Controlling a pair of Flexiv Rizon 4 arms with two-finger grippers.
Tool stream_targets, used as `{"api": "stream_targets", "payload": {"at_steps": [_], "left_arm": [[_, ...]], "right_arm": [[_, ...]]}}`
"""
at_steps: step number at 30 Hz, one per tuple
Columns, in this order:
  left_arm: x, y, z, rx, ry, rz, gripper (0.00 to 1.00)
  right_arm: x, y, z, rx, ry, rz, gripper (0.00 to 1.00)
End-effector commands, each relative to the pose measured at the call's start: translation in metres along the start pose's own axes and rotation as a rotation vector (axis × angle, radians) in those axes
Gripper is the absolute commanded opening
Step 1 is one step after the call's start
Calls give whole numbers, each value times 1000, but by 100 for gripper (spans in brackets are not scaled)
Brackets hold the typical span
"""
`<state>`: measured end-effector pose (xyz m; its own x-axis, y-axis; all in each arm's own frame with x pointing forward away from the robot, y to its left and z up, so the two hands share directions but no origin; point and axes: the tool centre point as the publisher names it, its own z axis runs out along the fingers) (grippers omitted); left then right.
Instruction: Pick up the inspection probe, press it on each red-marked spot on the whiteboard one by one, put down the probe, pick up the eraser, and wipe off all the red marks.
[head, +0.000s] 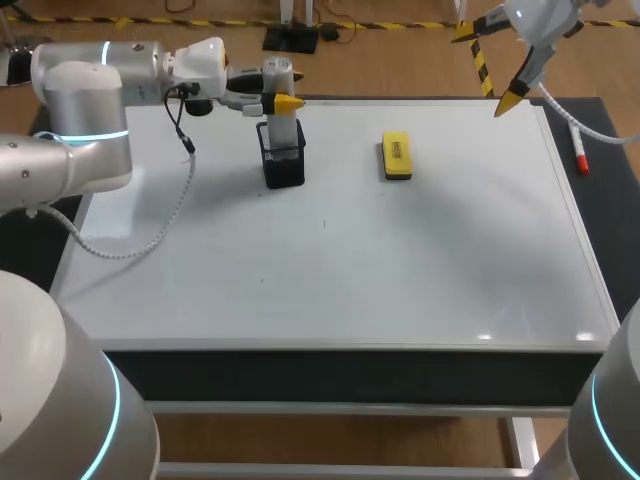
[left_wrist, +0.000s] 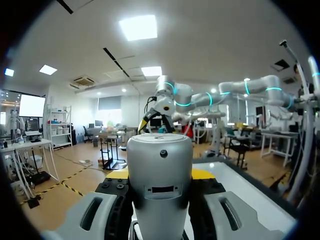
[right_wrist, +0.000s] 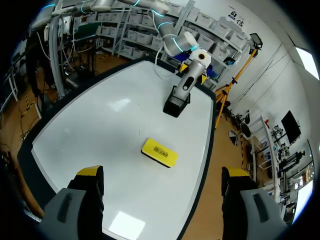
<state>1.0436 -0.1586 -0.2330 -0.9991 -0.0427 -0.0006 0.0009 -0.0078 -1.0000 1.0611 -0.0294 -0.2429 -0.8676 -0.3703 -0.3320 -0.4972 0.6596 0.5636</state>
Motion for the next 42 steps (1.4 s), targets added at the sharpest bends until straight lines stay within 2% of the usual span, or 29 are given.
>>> {"api": "stream_targets", "payload": {"at_steps": [1, 11, 22, 42], "left_arm": [[-3, 9, 2, 11, 2, 1, 0], [-3, 24, -2, 2, 10, -7, 0], [-3, 35, -2, -1, 19, 10, 0], [-7, 52, -4, 2, 24, -20, 0]], "right_arm": [[-1, 0, -1, 3, 4, -1, 100], [-1, 0, -1, 3, 4, -1, 100], [-1, 0, -1, 3, 4, -1, 100], [-1, 0, -1, 3, 4, -1, 100]]}}
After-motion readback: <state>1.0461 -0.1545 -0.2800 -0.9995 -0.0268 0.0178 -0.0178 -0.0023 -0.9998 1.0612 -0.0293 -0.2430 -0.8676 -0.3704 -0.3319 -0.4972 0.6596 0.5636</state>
